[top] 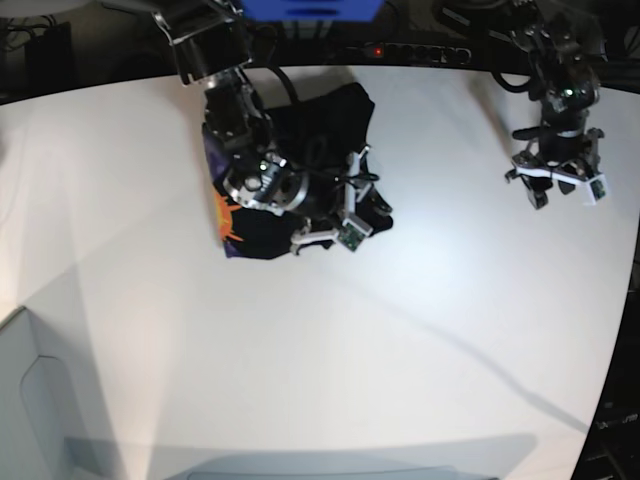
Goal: Fold the T-shirt properly
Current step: 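Grasp the bundle with both grippers and rotate it, left gripper pushing, then smooth the collar edge of the folded shirt with the right gripper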
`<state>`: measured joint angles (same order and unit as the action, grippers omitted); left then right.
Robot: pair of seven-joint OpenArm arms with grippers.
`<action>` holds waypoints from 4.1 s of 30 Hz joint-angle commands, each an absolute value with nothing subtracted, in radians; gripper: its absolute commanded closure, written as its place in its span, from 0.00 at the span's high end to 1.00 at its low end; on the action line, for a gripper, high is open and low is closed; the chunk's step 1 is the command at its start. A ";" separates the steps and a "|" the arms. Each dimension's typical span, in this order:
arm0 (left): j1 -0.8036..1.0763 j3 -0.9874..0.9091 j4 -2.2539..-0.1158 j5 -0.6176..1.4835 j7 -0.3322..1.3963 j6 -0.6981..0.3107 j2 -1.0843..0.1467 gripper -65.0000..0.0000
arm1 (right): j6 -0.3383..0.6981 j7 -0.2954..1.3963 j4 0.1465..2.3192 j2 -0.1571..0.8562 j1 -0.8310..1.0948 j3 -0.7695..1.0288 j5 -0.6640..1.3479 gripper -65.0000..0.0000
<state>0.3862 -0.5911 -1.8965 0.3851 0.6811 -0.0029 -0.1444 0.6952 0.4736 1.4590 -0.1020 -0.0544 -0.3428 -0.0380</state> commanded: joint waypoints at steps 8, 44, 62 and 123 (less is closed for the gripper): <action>0.383 -0.501 -1.942 0.392 0.671 0.001 -0.114 0.51 | 0.698 0.443 1.770 -0.045 0.044 -0.243 -0.015 0.43; 0.243 0.099 -1.550 0.513 0.671 -0.004 -0.033 0.02 | 0.698 0.443 1.821 0.085 0.105 0.275 -0.016 0.52; -0.610 1.153 -1.241 0.503 0.659 -0.007 -0.203 0.00 | 0.698 0.444 1.821 0.062 0.137 0.604 -0.016 0.52; 0.291 -0.275 -1.808 0.110 0.670 -0.088 -0.263 0.65 | 0.698 0.443 2.029 -0.150 0.355 0.565 0.111 0.52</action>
<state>0.2893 -0.2726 -1.7882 0.1074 0.6868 -0.0902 -0.2588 0.6952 0.4591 2.0144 -0.1501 0.3538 0.5613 0.1047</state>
